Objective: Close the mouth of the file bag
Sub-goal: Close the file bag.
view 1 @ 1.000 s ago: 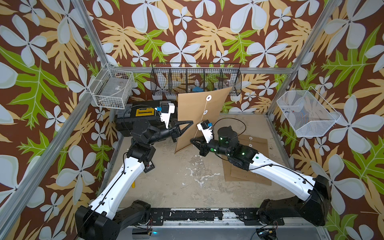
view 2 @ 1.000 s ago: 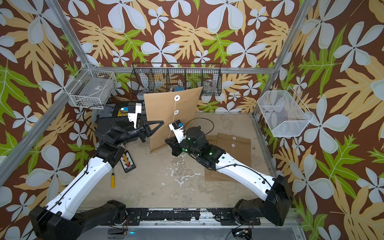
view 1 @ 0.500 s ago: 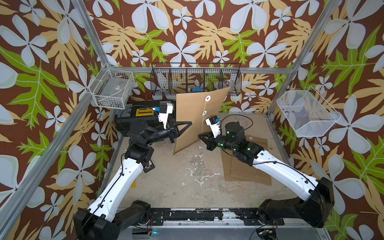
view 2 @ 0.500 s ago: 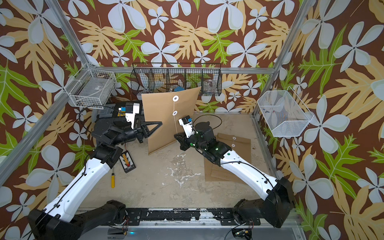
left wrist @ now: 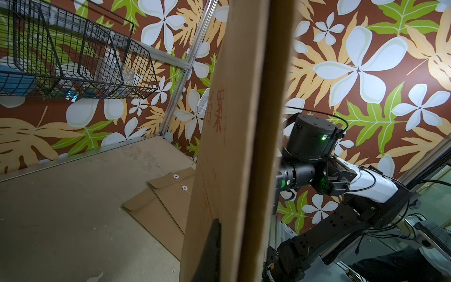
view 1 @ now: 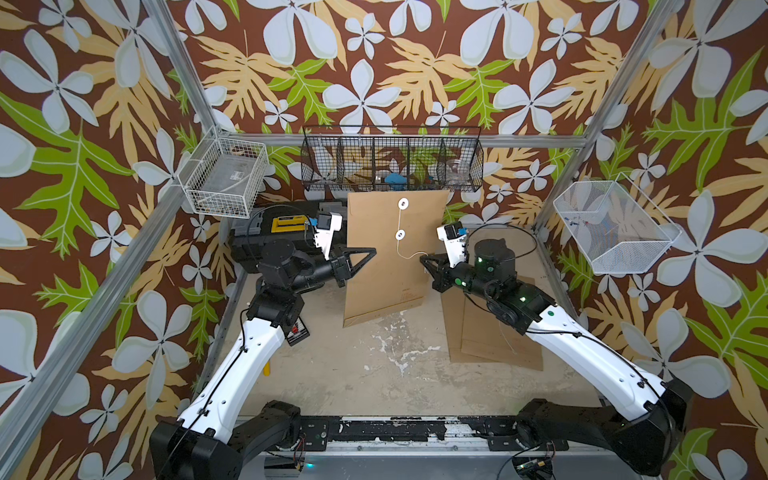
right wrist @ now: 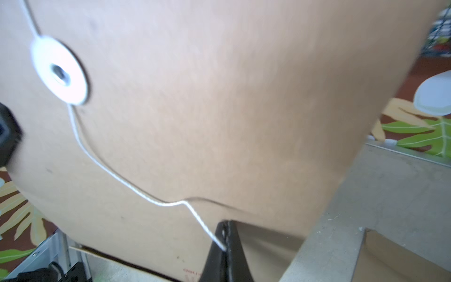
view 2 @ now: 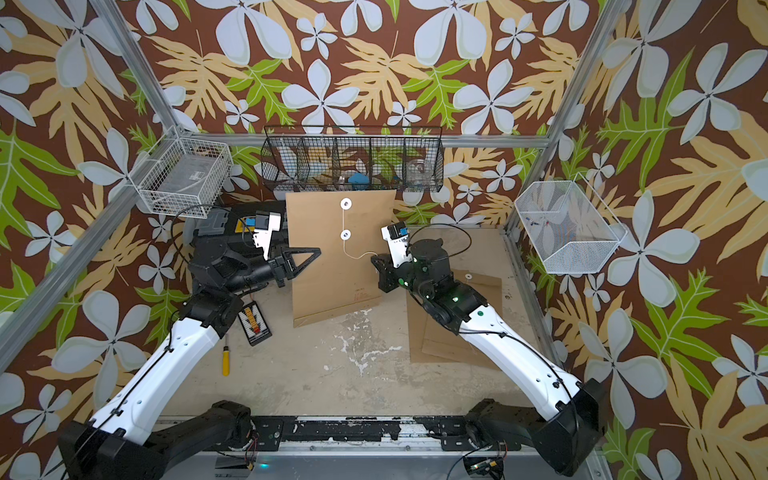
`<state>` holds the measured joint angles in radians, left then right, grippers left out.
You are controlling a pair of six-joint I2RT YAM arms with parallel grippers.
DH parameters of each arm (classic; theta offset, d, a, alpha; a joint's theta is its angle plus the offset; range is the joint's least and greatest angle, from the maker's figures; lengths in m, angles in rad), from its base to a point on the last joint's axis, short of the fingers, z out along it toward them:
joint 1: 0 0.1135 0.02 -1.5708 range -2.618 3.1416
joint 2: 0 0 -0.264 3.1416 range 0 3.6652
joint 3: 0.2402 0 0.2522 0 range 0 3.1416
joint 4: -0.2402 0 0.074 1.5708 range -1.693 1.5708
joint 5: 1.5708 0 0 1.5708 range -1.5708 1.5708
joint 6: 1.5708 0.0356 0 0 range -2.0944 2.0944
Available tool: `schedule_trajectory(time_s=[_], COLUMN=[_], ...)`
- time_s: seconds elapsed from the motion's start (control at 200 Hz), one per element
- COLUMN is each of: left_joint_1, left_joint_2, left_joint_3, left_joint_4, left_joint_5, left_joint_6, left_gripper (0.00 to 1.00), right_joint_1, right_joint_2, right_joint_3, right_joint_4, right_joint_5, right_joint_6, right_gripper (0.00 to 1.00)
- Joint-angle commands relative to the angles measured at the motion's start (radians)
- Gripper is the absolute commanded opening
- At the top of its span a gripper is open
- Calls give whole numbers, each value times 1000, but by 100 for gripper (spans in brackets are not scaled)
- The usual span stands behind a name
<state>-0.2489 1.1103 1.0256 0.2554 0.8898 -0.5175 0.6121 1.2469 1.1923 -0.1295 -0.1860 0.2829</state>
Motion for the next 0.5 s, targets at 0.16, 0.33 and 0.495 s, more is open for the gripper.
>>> schedule_trajectory(time_s=[0.16, 0.33, 0.495], left_joint_1=[17, 17, 19], left_joint_2=[10, 10, 5], left_joint_3=[-30, -55, -69], left_joint_4=[-48, -47, -22], left_joint_5=[-20, -18, -7], left_joint_6=[-40, -64, -99], left_gripper=[0, 0, 0], right_joint_1=[53, 110, 123], right_joint_2=[13, 47, 68], right_joint_3=[88, 128, 138], right_joint_4=[-44, -51, -33], right_joint_5=[263, 394, 477], right_joint_6=[-115, -185, -228], right_gripper=[0, 0, 0])
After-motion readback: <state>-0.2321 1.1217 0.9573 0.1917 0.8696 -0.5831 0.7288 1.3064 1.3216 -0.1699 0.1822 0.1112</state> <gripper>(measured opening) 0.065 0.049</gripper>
